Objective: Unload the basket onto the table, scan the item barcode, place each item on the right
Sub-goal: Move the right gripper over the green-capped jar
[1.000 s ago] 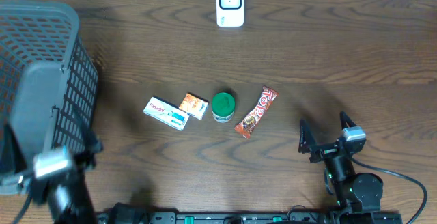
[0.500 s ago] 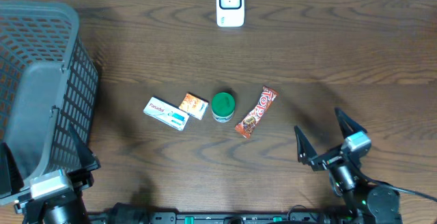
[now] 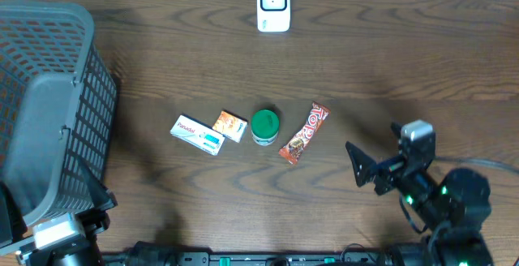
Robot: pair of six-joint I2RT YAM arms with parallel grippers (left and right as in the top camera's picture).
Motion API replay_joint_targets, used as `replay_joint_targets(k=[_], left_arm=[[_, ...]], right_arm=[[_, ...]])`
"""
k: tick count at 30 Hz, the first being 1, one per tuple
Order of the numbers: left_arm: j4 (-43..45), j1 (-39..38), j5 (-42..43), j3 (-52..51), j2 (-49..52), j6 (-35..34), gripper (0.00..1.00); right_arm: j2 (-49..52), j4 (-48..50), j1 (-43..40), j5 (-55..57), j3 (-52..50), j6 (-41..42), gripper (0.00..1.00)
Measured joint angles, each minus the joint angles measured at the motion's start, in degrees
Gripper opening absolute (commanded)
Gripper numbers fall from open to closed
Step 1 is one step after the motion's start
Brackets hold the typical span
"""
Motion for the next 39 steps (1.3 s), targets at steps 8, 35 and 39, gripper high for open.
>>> replay_joint_targets(k=[8, 35, 39], left_arm=[[-0.15, 0.00, -0.02, -0.17, 0.00, 0.00, 0.92], [-10.03, 2.21, 14.69, -0.22, 0.00, -8.63, 0.93], [-11.96, 2.21, 18.80, -0.22, 0.00, -15.65, 0.93]], right_arm=[[18.16, -16.17, 4.48, 3.89, 17.46, 0.63, 0.99], [50.86, -14.08, 29.24, 3.76, 38.93, 32.28, 0.99], [52.81, -17.38, 29.55, 8.11, 38.93, 41.62, 0.99]])
